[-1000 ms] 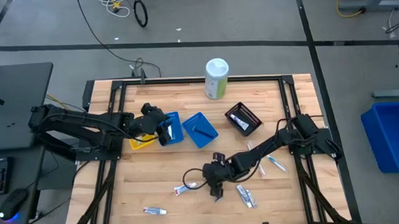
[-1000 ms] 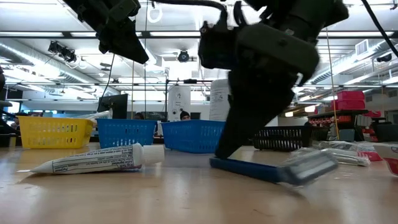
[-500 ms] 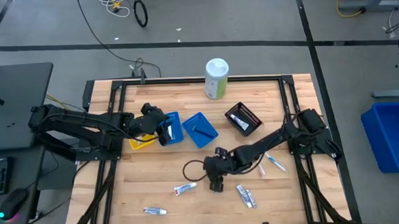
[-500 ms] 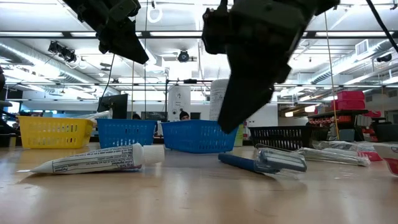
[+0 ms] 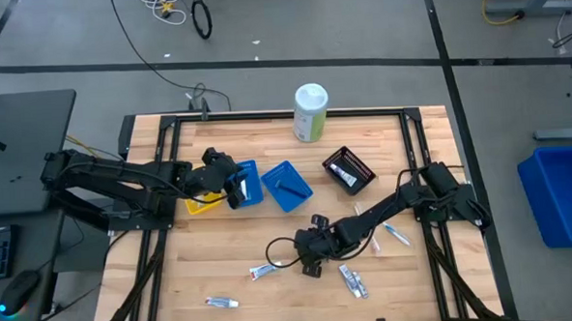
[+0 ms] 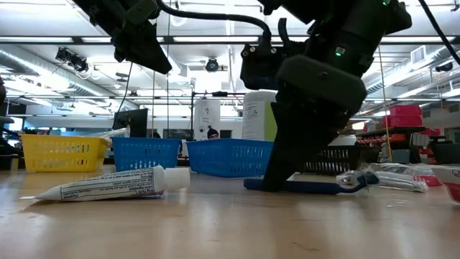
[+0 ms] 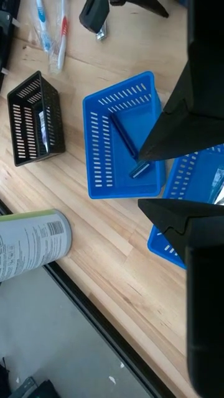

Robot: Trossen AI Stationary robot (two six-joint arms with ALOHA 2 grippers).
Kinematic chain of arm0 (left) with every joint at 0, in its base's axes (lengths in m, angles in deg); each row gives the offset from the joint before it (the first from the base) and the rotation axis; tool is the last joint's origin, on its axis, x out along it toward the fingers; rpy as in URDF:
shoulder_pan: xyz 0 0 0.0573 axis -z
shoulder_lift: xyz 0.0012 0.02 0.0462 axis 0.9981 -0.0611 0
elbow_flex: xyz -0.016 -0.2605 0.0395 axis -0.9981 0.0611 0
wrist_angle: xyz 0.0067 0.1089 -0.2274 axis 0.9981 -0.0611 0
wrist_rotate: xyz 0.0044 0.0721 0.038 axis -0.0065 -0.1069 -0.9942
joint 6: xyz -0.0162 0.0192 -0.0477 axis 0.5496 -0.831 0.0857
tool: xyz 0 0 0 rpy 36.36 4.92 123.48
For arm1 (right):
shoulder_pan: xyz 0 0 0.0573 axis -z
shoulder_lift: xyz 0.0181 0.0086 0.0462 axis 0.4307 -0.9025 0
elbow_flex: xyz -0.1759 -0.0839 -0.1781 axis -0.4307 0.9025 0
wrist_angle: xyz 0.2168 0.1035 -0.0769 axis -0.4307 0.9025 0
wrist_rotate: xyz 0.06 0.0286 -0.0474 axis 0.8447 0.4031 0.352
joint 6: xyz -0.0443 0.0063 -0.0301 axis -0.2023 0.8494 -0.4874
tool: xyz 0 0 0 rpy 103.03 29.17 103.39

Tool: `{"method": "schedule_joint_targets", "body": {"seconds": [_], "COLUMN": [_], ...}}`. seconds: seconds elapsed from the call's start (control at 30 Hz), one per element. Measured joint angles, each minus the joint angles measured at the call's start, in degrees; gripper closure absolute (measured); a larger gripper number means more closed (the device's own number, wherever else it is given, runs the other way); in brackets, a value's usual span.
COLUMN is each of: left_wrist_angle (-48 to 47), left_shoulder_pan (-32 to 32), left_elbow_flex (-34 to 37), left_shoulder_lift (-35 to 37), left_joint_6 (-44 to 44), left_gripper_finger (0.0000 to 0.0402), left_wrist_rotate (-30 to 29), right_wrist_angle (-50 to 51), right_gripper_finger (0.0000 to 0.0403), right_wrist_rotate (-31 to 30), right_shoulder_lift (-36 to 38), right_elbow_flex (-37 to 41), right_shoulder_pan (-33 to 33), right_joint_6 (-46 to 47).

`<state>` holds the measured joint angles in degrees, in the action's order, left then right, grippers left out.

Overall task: Pick & Place Travel size toiletries
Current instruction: Put the blue razor into the right blue bin

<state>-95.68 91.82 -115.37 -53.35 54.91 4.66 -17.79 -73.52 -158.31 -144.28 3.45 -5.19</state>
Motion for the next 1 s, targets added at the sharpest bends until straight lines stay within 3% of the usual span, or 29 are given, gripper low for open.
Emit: {"method": "schedule_joint_targets", "body": {"seconds": [0.23, 0.33, 0.53, 0.87, 1.0], "left_wrist_angle": [0.0, 0.0, 0.1, 0.3, 0.6], "left_shoulder_pan": [0.0, 0.0, 0.0, 0.0, 0.0], "left_elbow_flex": [0.0, 0.0, 0.0, 0.0, 0.0], "left_shoulder_lift": [0.0, 0.0, 0.0, 0.0, 0.0], "left_joint_6": [0.0, 0.0, 0.0, 0.0, 0.0], "left_gripper_finger": [0.0285, 0.0285, 0.0285, 0.0285, 0.0285], "left_wrist_rotate": [-0.2, -0.2, -0.2, -0.2, -0.2], "right_wrist_angle": [0.0, -0.7, -0.6, -3.2, -10.6], "right_gripper_finger": [0.0343, 0.0363, 0.0367, 0.0367, 0.0362], "right_wrist_rotate": [-0.3, 1.1, -0.6, -17.4, -19.2], "right_shoulder_lift": [-0.1, 0.0, 2.8, 12.2, 12.1], "right_elbow_flex": [0.1, -0.1, -1.5, -1.8, -1.7], "right_shoulder_pan": [0.4, 0.7, 2.1, 8.9, 13.4], "right_joint_6": [-2.5, -2.5, -2.6, -8.3, -12.6]}}
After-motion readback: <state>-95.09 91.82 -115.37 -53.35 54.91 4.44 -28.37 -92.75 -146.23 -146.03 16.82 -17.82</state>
